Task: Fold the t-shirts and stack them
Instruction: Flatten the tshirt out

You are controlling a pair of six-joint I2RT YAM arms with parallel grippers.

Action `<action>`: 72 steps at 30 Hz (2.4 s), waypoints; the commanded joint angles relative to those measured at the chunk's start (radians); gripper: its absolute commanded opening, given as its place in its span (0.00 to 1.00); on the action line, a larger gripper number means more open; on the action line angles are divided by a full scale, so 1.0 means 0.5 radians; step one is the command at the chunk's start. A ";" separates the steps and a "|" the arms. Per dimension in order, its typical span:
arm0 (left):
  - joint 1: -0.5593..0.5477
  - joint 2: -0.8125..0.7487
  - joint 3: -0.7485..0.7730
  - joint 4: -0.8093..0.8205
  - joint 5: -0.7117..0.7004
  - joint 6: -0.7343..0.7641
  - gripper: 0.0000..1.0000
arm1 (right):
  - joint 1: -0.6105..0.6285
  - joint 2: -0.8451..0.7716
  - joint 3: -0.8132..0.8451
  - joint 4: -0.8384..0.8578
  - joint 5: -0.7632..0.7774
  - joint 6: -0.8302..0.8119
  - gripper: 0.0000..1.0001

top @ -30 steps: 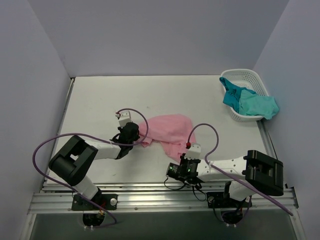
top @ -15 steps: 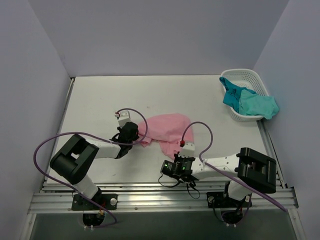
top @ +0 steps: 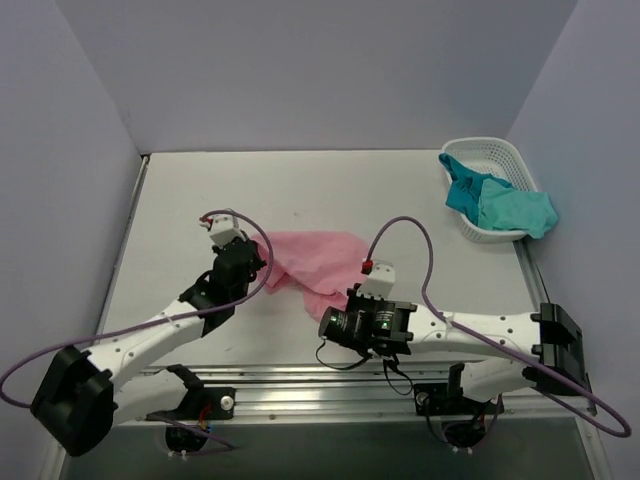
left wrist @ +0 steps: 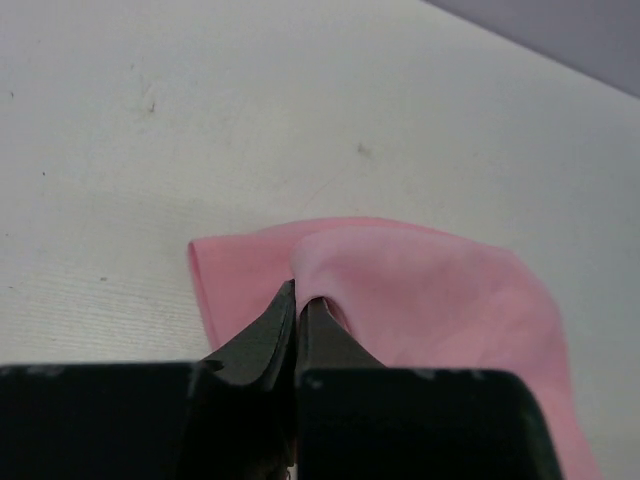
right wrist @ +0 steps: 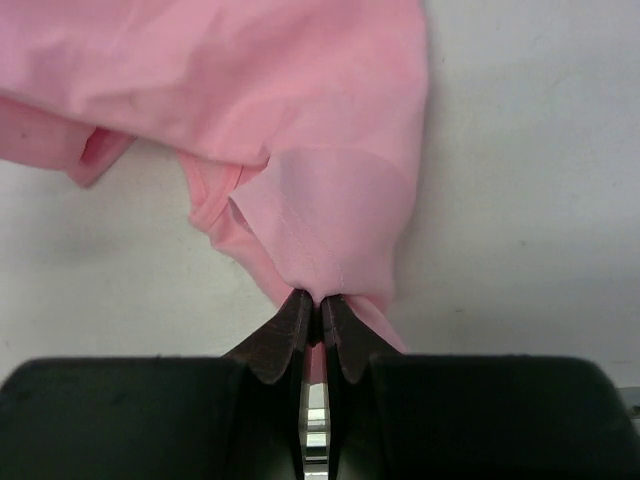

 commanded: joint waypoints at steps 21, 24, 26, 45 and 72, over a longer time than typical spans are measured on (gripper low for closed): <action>-0.826 -0.802 1.057 -0.874 -1.131 0.870 0.02 | 0.183 -0.813 1.218 -0.816 1.010 -0.782 0.00; -0.829 -0.823 1.192 -0.737 -1.119 1.100 0.02 | 0.183 -0.801 1.485 -0.733 1.084 -1.046 0.00; -0.833 -0.869 1.284 -0.650 -1.092 1.223 0.02 | 0.183 -0.837 1.596 -0.511 1.106 -1.236 0.00; -0.756 -0.688 1.015 -0.184 -1.125 1.439 0.02 | 0.260 -0.853 1.326 0.059 1.584 -1.651 0.00; 0.855 1.164 1.572 -0.242 0.329 0.570 0.02 | -2.161 1.196 1.421 1.424 -0.557 -1.933 0.00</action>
